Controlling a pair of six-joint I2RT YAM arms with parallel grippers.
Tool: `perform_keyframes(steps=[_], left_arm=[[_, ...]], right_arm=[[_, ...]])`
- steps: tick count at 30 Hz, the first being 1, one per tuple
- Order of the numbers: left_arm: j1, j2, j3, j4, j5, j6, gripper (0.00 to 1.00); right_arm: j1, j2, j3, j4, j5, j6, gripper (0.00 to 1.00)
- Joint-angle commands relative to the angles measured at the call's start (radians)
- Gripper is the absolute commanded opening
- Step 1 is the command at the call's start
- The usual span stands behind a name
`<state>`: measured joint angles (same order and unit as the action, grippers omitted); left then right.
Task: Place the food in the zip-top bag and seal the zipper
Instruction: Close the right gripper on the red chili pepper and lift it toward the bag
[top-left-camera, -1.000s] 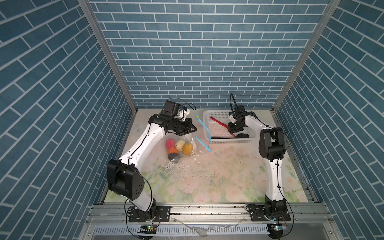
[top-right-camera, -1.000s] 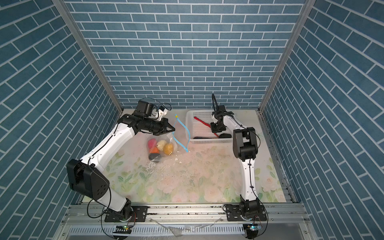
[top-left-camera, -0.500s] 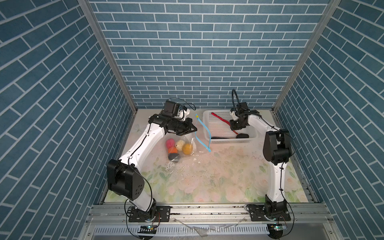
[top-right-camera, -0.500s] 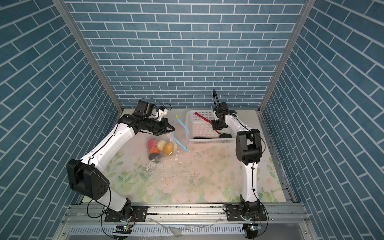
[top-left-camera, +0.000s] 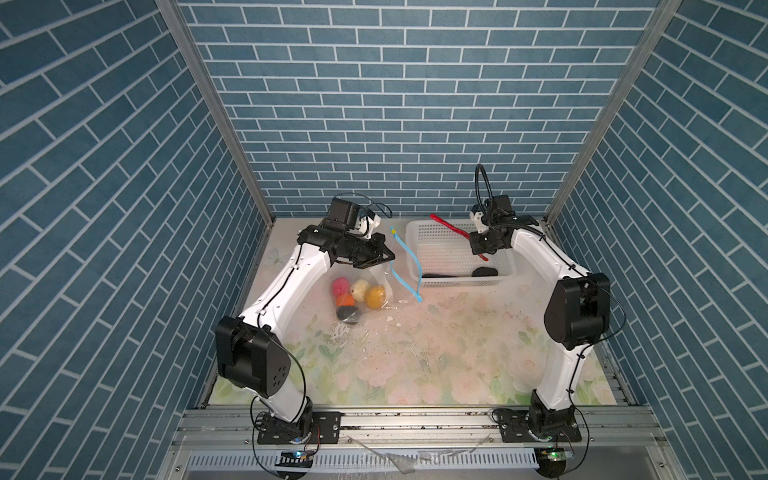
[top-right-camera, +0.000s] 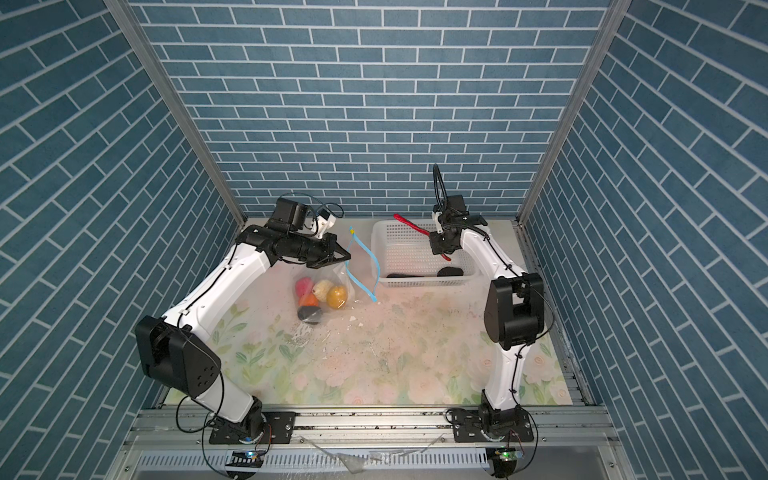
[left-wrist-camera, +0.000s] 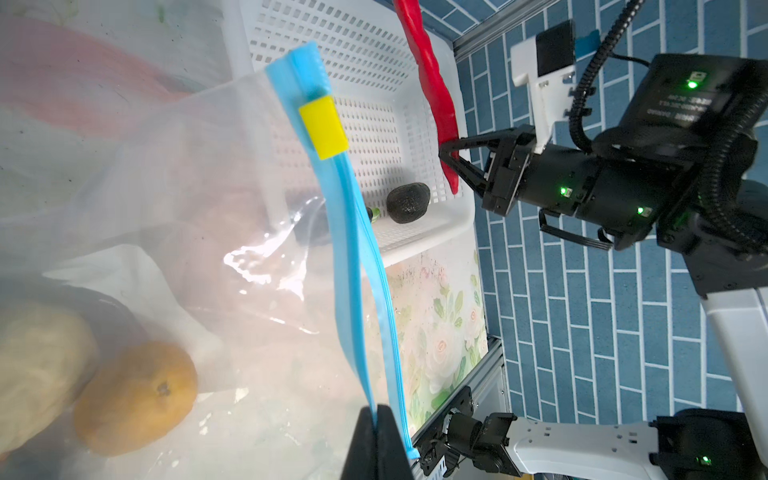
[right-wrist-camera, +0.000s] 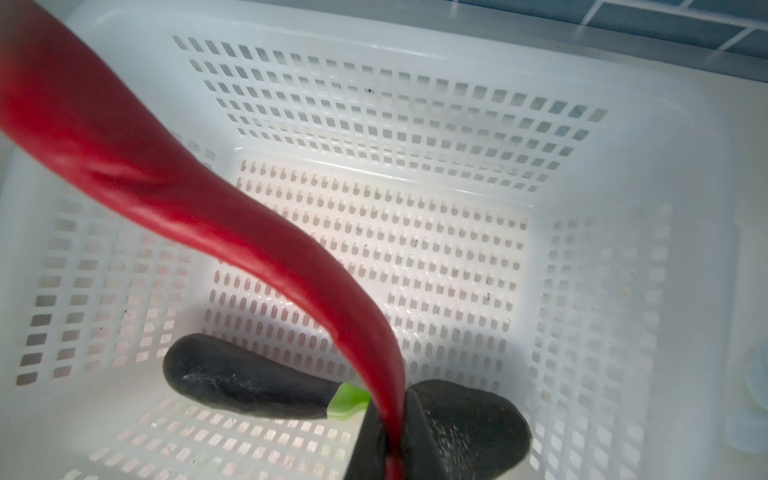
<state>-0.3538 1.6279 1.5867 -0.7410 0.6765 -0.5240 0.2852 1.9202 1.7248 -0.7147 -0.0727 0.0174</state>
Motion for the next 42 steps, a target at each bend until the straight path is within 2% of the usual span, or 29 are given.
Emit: perform_keyframes(steps=[1, 6, 12, 19, 24, 30, 42], left_arm=[[-0.001, 0.022, 0.039, -0.018, 0.009, 0.015, 0.00], [-0.005, 0.049, 0.079, -0.044, 0.009, 0.014, 0.00], [-0.015, 0.076, 0.148, -0.109, -0.008, 0.038, 0.00], [-0.036, 0.058, 0.104, -0.056, -0.025, 0.005, 0.00], [-0.047, 0.052, 0.081, -0.036, -0.025, -0.007, 0.00], [-0.053, 0.046, 0.077, -0.051, -0.026, 0.002, 0.00], [-0.059, 0.045, 0.076, -0.034, -0.011, -0.004, 0.00]], right_arm=[[0.018, -0.087, -0.050, -0.067, 0.056, -0.041, 0.03], [0.032, -0.196, -0.086, -0.134, 0.046, -0.028, 0.03], [0.090, -0.335, -0.156, -0.203, 0.093, -0.031, 0.03], [0.208, -0.428, -0.210, -0.281, 0.040, -0.004, 0.03], [0.253, -0.412, -0.173, -0.371, 0.091, 0.000, 0.02], [0.274, -0.384, -0.177, -0.383, 0.048, -0.002, 0.02], [0.315, -0.248, -0.036, -0.437, 0.053, -0.012, 0.04]])
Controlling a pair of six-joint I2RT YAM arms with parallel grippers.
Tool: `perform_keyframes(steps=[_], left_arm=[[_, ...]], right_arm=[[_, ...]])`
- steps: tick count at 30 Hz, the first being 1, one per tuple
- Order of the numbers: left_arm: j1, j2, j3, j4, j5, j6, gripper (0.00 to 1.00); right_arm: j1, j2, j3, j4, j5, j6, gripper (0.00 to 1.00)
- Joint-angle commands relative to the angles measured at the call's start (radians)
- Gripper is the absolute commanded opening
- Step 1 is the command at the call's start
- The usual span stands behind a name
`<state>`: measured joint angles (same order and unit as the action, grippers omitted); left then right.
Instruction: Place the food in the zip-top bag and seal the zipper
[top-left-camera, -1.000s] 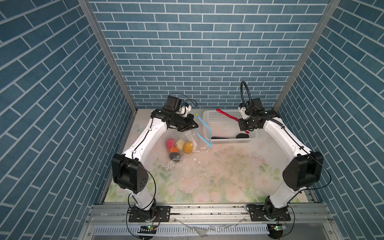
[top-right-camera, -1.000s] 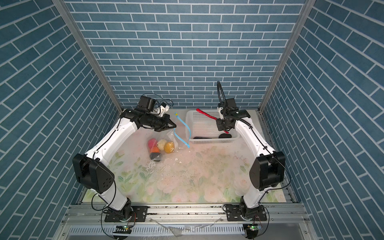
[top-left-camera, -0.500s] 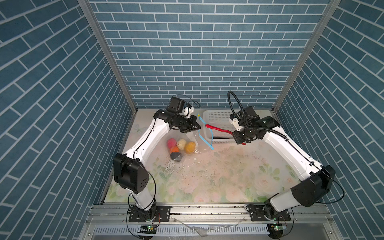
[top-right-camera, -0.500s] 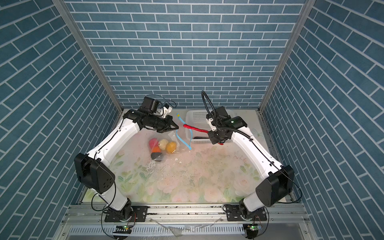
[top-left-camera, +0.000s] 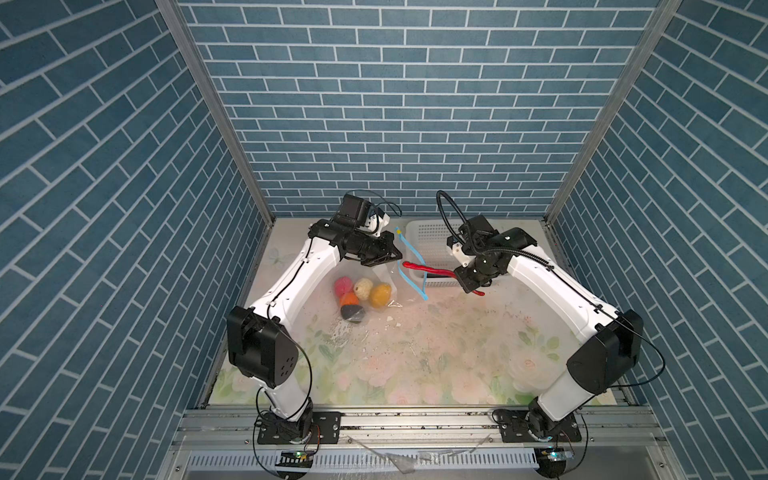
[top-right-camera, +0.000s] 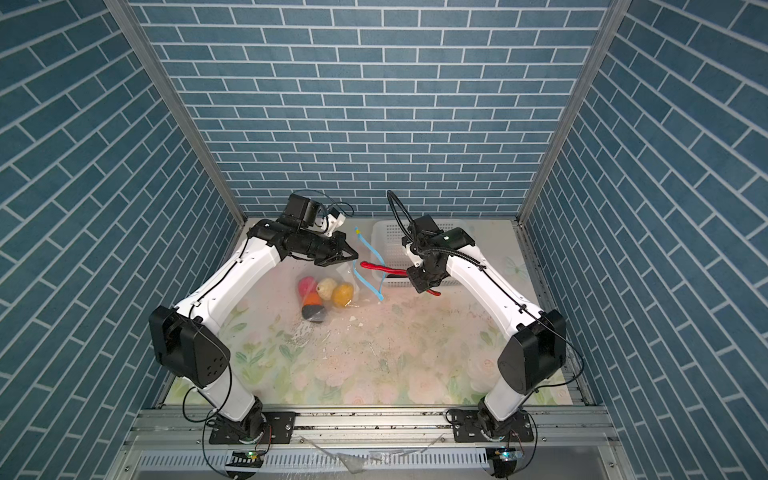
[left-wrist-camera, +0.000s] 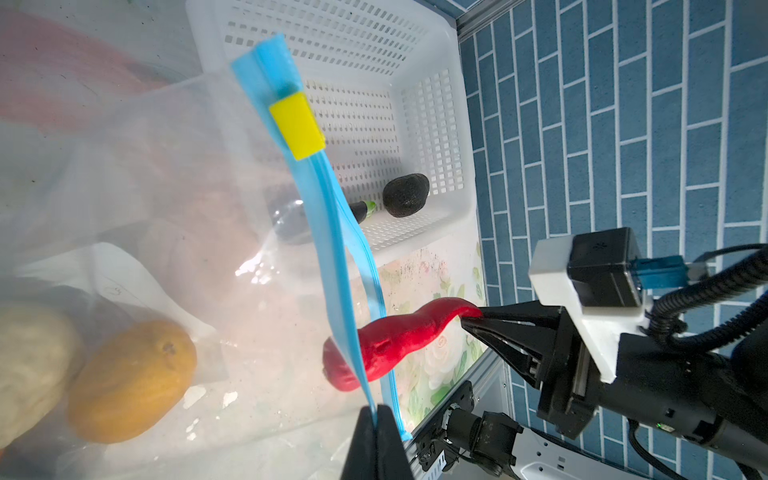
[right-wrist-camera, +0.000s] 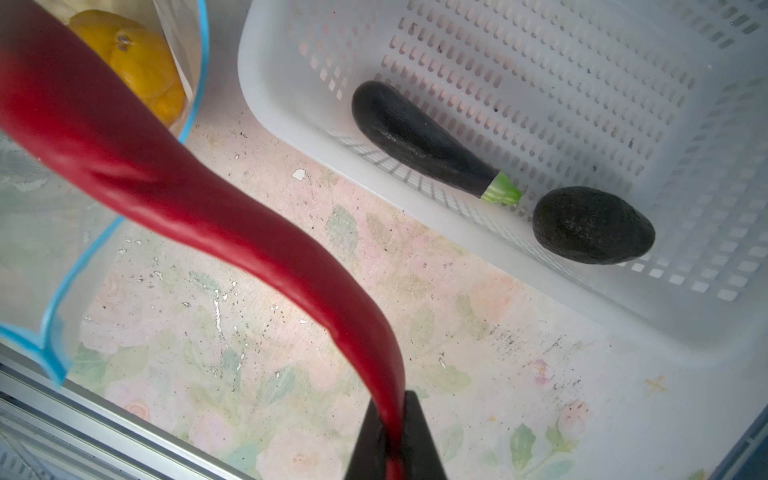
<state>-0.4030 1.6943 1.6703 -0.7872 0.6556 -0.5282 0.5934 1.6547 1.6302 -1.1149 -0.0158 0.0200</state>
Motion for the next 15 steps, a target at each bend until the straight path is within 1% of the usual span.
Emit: perform_keyframes(steps=[1, 15], left_arm=[[-0.010, -0.022, -0.005, 0.010, 0.010, 0.000, 0.00], [-0.023, -0.032, -0.021, 0.025, 0.012, -0.007, 0.00]], right_arm=[[0.008, 0.027, 0.070, -0.036, -0.005, -0.016, 0.04], [0.049, 0.166, 0.223, -0.070, -0.010, -0.038, 0.07]])
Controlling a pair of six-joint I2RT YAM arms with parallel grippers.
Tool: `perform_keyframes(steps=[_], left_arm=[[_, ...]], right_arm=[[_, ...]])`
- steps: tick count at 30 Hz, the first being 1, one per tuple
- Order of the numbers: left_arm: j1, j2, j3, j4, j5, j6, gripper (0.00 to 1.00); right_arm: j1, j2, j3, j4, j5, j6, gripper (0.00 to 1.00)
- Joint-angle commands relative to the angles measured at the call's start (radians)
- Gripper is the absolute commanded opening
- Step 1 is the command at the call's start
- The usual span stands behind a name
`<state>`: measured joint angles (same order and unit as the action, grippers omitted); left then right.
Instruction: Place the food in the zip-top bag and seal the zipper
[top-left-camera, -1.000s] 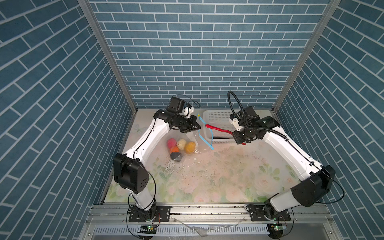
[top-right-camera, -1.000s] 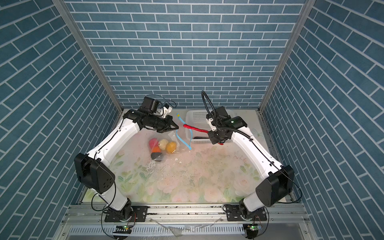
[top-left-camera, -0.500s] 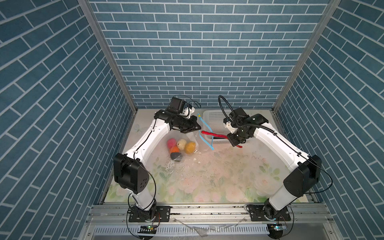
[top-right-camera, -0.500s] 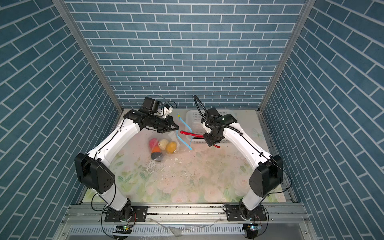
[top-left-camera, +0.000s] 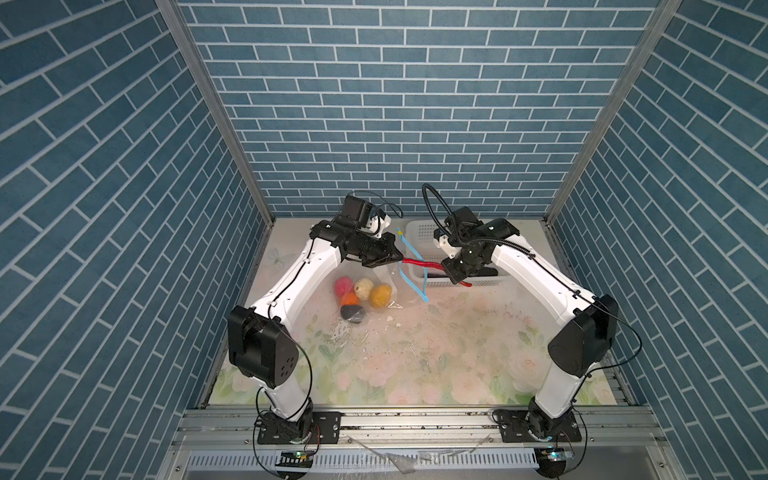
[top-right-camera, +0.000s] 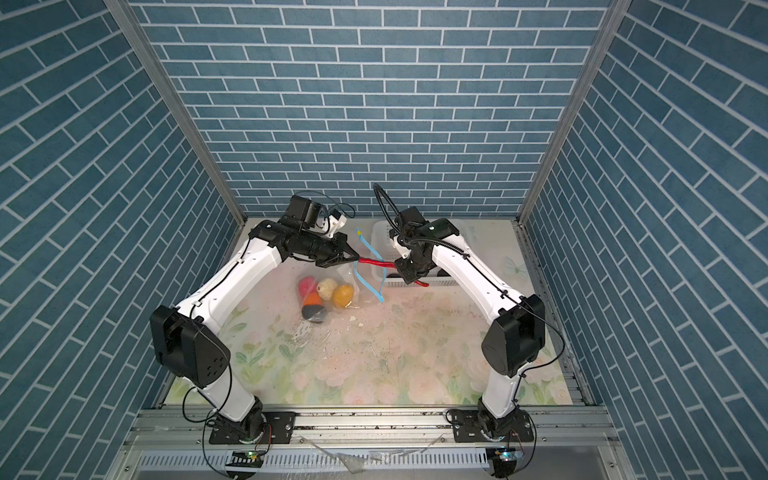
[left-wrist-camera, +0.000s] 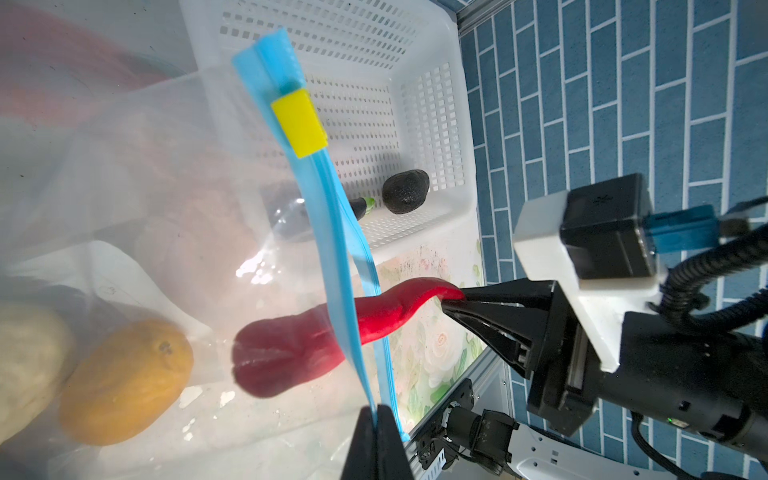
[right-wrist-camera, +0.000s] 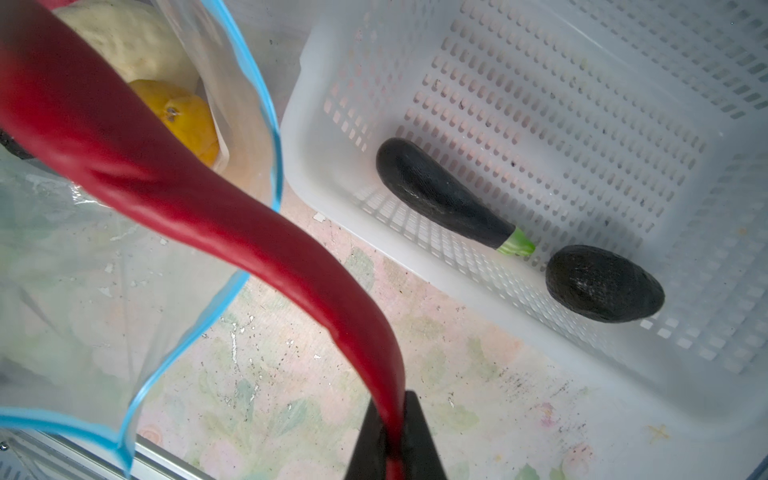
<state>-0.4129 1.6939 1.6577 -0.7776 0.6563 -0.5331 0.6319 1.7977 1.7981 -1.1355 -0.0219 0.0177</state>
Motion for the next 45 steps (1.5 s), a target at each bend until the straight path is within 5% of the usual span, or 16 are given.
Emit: perform_keyframes(steps=[1, 34, 45], left_arm=[[-0.014, -0.031, -0.009, 0.015, 0.011, -0.003, 0.00], [-0.022, -0.035, -0.029, 0.033, 0.011, -0.007, 0.00], [-0.023, -0.039, -0.038, 0.032, 0.010, -0.005, 0.00]], right_arm=[[0.011, 0.029, 0.059, -0.055, -0.003, -0.040, 0.07], [0.045, 0.111, 0.158, -0.066, -0.016, -0.036, 0.22], [0.048, 0.114, 0.145, -0.056, -0.029, -0.033, 0.16]])
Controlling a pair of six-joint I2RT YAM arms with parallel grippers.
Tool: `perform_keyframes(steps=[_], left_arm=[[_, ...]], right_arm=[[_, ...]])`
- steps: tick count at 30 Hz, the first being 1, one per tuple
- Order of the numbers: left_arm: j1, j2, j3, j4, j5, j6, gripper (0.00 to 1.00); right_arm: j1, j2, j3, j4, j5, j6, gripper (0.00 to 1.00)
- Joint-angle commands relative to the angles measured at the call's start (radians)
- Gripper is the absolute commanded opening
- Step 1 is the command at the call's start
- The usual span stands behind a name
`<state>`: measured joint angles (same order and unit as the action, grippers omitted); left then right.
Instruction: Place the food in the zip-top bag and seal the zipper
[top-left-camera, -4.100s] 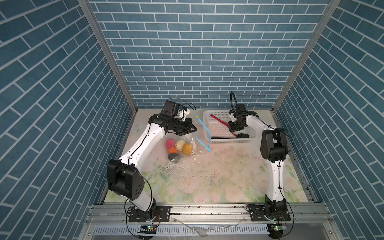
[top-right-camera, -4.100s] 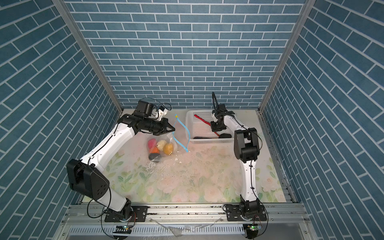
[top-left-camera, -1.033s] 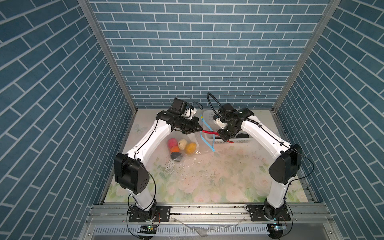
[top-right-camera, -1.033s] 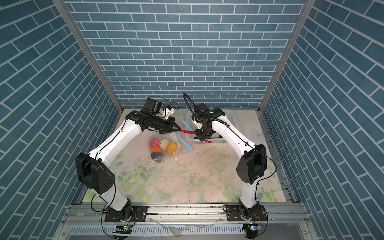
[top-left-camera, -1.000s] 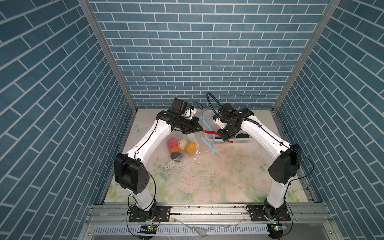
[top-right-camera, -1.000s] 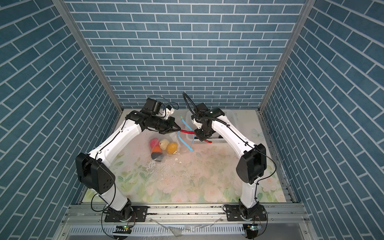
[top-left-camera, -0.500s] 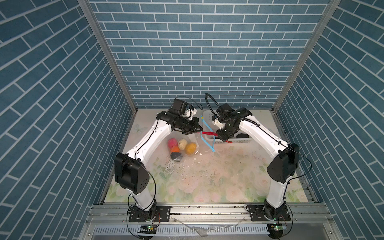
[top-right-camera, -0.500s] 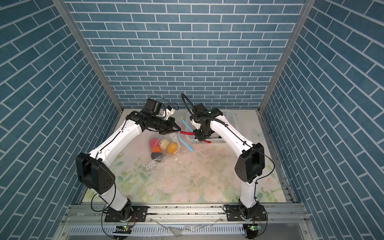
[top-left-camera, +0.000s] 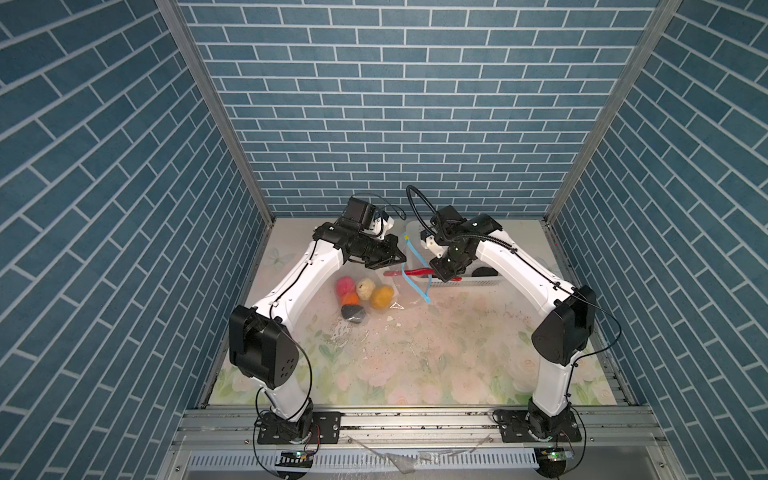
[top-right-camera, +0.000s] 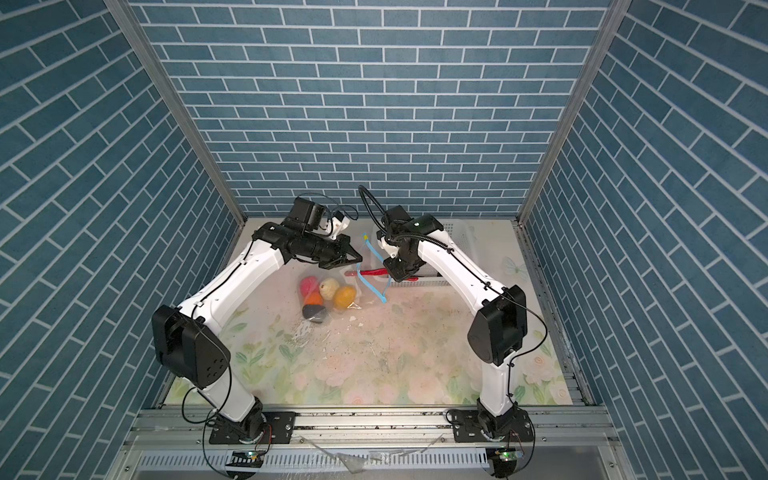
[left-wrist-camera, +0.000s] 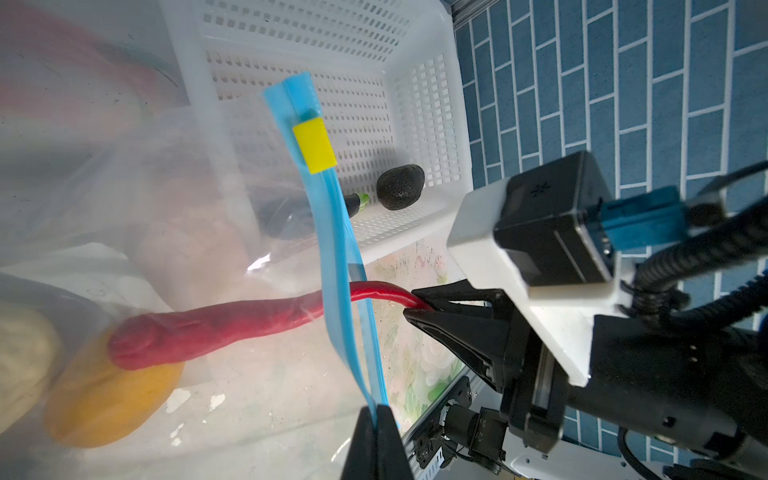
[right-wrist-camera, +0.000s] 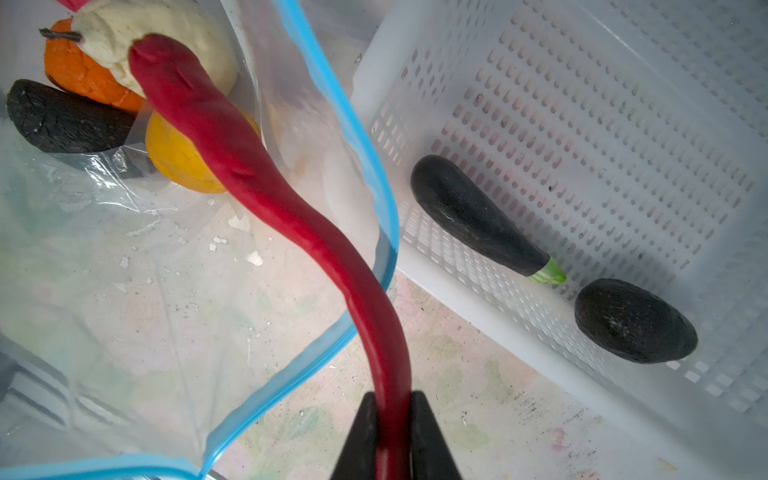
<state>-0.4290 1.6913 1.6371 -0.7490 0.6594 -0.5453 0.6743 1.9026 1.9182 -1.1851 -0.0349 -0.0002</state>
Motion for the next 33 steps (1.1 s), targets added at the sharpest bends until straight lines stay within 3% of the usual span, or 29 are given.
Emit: perform_keyframes(steps=[1, 13, 20, 33], left_arm=[[-0.005, -0.038, -0.019, 0.005, 0.006, 0.006, 0.00], [-0.006, -0.046, -0.025, 0.007, 0.006, 0.005, 0.00], [-0.007, -0.047, -0.028, 0.011, 0.005, 0.003, 0.00], [-0.006, -0.055, -0.029, 0.011, 0.004, 0.004, 0.00]], right_arm=[[0.006, 0.007, 0.025, -0.004, -0.016, -0.015, 0.15], [0.006, 0.011, 0.093, 0.051, -0.046, -0.020, 0.14], [0.011, 0.050, 0.138, 0.062, -0.143, 0.006, 0.14], [0.019, 0.138, 0.161, 0.093, -0.218, 0.036, 0.16]])
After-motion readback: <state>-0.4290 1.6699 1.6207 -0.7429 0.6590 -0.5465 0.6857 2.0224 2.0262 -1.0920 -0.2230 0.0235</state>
